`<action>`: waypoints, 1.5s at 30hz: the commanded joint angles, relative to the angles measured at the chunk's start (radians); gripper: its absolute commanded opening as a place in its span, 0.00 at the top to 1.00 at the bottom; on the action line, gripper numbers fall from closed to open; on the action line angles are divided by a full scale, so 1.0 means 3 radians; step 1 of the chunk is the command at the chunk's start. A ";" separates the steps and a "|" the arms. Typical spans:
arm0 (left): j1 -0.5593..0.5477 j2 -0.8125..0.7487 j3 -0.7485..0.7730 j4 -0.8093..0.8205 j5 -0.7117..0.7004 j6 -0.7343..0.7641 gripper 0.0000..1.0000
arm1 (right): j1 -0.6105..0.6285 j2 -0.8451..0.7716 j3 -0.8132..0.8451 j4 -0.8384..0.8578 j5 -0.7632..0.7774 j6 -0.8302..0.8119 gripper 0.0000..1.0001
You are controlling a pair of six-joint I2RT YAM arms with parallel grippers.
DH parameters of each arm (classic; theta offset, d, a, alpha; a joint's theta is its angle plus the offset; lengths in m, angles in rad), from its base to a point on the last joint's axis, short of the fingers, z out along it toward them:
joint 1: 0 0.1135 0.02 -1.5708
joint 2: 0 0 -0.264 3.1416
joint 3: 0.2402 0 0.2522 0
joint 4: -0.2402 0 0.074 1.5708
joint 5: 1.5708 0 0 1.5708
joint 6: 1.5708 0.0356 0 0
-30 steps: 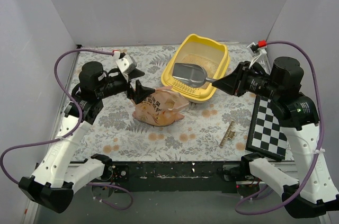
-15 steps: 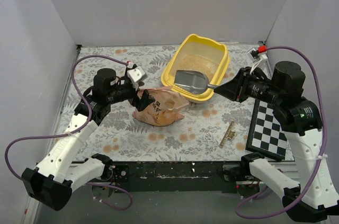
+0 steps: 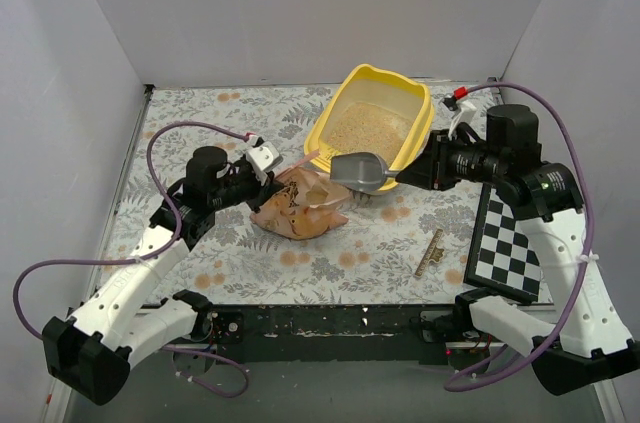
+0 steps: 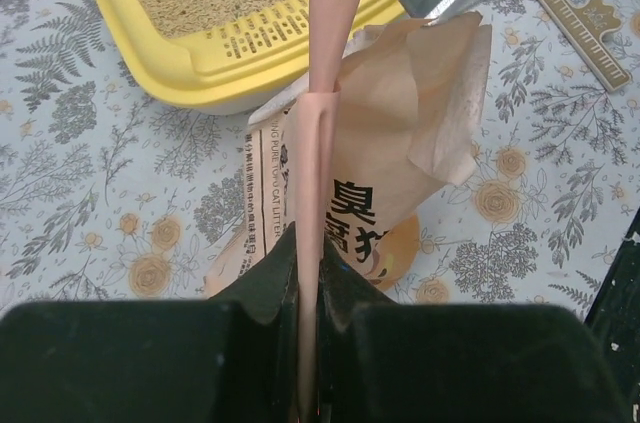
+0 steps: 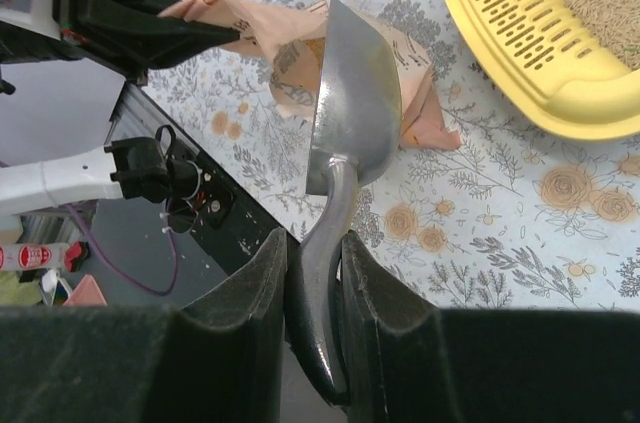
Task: Fill the litter box with clean litter
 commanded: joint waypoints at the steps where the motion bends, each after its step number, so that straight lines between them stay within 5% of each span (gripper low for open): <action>1: -0.0011 -0.0189 -0.0060 0.0028 -0.0276 -0.0092 1.00 | 0.0100 0.0089 0.0049 -0.0014 -0.0110 -0.0184 0.99; 19: -0.0052 -0.0429 -0.0152 0.0237 -0.0353 -0.0163 1.00 | 0.1026 0.0994 0.0452 -0.0147 0.0754 -0.0245 0.99; 34: -0.0108 -0.0670 -0.0413 0.0549 -0.0389 -0.0255 1.00 | 0.1139 0.2201 0.1210 -0.0424 0.0646 -0.0333 0.99; 45: -0.0200 -0.0706 -0.0469 0.0595 -0.0557 -0.0189 1.00 | 0.1174 0.2718 0.0801 0.0184 0.0263 -0.0287 0.99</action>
